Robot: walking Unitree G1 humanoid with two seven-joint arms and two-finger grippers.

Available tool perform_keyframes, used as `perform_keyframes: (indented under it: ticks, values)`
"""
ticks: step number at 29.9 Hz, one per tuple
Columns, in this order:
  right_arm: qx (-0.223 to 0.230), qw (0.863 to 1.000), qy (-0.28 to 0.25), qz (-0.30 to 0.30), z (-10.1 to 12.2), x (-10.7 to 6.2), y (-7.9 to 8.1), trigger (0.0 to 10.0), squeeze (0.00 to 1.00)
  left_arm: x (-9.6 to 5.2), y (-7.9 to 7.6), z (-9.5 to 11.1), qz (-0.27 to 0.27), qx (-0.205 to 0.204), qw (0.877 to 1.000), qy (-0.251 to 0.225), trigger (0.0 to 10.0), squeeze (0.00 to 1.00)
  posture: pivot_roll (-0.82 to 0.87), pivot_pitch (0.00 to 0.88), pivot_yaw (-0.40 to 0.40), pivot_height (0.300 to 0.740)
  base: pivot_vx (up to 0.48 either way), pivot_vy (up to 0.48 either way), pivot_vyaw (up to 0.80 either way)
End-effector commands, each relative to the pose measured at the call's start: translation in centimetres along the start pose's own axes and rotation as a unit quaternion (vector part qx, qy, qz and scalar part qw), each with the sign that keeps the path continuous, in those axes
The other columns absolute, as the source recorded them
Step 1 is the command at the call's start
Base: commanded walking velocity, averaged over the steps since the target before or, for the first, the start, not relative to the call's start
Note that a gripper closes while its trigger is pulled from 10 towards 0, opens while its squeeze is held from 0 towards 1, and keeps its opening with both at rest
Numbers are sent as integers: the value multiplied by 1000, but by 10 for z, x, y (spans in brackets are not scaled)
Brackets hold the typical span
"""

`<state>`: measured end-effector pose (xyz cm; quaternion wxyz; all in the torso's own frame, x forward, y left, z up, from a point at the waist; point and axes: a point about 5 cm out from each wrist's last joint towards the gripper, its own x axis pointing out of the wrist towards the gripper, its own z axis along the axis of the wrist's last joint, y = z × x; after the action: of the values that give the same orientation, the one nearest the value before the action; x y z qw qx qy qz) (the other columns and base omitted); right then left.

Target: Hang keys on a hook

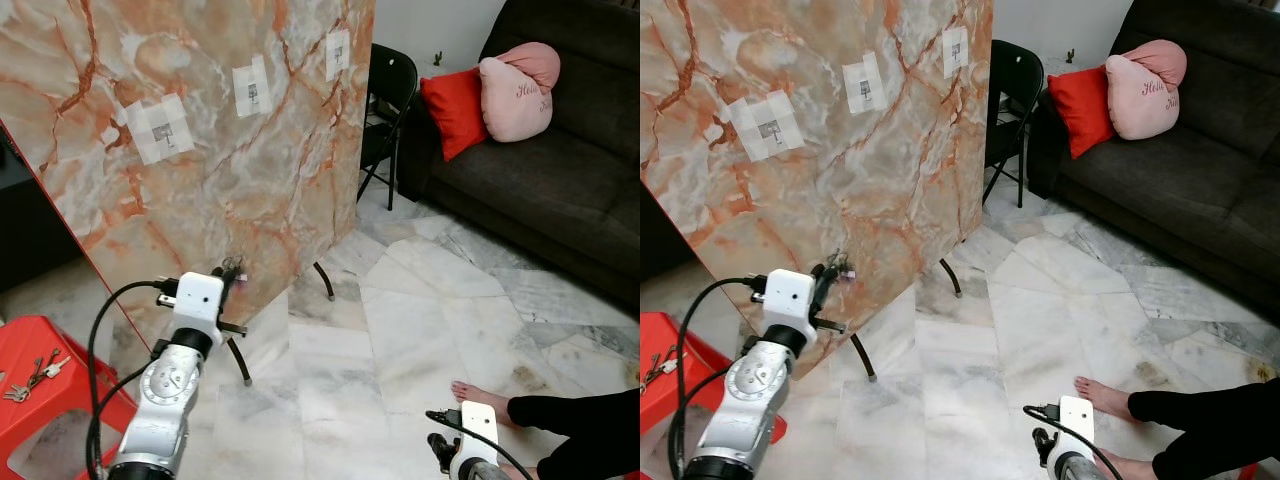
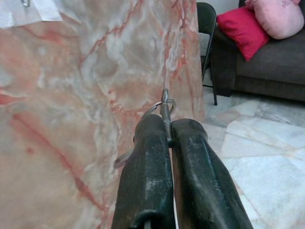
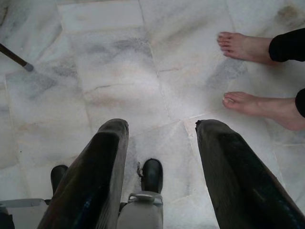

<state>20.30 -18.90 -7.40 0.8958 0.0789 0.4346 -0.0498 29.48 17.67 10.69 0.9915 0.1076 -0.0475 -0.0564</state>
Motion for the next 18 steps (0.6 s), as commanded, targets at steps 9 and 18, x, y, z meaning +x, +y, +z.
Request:
perform_keyframes:
  ticks: [9, 18]
  values:
    - [-9, 1000, -8, 6, 4, 0, -1, 10000, 0, 10, -2, 22, 2, -16, 999, -41, 10000, 0, 101, 0, -71, 740, 82, 0, 206]
    - [-7, 1000, -6, 2, 4, 0, 0, 10000, 0, 10, -4, 24, -1, -17, 999, -44, 10000, 0, 100, 0, -69, 740, 277, 0, 267]
